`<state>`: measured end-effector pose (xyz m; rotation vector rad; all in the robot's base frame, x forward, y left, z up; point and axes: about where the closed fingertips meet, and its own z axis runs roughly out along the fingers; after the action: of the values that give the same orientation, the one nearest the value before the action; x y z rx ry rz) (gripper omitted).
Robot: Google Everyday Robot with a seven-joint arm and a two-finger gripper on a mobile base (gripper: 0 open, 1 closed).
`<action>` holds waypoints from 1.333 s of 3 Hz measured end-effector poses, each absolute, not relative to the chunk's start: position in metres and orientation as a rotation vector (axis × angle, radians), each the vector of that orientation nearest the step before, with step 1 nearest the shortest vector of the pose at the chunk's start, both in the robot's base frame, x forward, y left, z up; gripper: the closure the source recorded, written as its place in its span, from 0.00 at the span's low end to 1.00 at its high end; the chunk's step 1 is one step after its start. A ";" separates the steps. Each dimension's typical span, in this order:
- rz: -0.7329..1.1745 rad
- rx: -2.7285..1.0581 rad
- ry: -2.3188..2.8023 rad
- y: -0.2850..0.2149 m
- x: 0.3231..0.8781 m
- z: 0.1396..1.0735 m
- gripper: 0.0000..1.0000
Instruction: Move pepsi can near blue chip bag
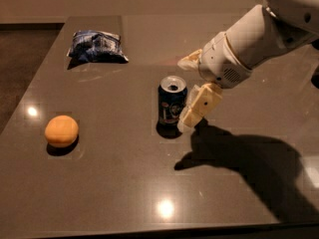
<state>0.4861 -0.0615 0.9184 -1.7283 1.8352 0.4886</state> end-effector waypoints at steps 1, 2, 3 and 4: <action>0.486 -1.730 1.859 -0.069 0.492 0.920 0.22; 0.495 -1.743 1.883 -0.069 0.493 0.925 0.46; 0.516 -1.752 1.880 -0.055 0.501 0.940 0.70; 0.536 -1.769 1.871 -0.029 0.515 0.954 0.98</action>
Offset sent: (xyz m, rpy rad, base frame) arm 0.0109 -0.0108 0.0119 -0.0466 0.0674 -0.0117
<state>0.5151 -0.0290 0.9545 -1.7686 1.8707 0.5362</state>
